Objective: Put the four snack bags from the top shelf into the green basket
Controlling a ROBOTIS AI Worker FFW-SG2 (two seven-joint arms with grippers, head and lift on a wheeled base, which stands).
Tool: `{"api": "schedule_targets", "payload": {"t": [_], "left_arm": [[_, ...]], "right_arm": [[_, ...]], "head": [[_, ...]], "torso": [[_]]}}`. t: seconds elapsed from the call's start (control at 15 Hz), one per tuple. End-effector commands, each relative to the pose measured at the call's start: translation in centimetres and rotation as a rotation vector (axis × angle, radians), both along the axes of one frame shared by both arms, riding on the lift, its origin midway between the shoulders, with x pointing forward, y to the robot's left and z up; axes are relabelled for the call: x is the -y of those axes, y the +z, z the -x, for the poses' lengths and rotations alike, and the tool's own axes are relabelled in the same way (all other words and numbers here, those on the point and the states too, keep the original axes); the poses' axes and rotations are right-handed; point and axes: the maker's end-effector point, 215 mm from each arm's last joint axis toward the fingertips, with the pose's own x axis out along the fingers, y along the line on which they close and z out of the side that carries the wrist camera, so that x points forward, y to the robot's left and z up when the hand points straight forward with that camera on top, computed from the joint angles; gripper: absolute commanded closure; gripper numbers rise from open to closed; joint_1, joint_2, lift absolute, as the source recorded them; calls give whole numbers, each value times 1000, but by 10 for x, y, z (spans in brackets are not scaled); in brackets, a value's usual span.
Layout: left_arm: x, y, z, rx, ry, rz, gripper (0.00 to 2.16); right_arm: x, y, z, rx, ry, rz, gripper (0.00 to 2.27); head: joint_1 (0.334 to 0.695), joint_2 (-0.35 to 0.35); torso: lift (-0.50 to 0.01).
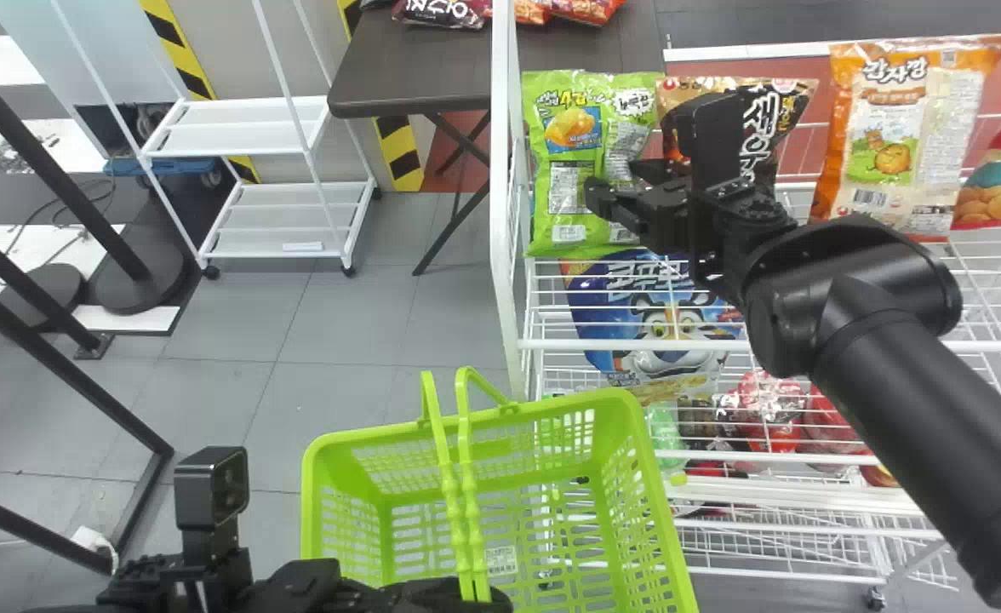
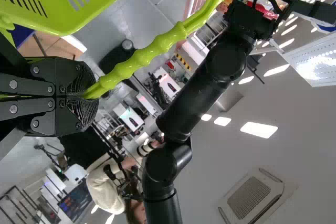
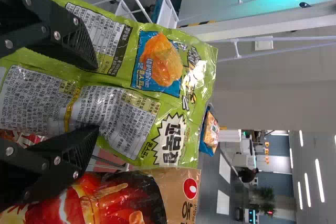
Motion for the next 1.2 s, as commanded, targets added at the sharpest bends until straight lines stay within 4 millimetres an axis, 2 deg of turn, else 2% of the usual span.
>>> {"api": "schedule_targets", "payload": {"t": [0.0,0.2,0.4,0.53,0.8,0.87,0.93,1.0,1.13], "left_arm": [[-2,1,1,1,-3,5,2148],[-7,4,-2,4,11,17,2148],[-10,4,-3,2,13,13,2148],[-12,5,-4,0,19,26,2148],[-15,7,-12,9,18,27,2148],[-14,9,-15,14,17,28,2148],[-13,12,-20,22,14,30,2148],[-13,14,-24,25,13,30,2148],[-12,15,-32,31,14,27,2148]], "right_arm": [[2,-6,1,-23,-5,10,2246],[-8,1,6,5,18,15,2246],[-27,22,18,57,42,23,2246],[-45,21,40,50,67,46,2246],[-46,32,81,54,50,77,2246],[-50,32,97,23,57,70,2250],[-51,38,113,9,55,53,2246],[-40,40,125,-6,32,42,2246],[-9,64,150,21,-32,0,2250]], "head": [[695,151],[695,153],[695,171],[695,194],[695,229],[695,236],[695,239],[695,247],[695,248]], "torso": [[-3],[-3],[-3],[-3],[-3],[-3],[-3],[-3],[-3]]}}
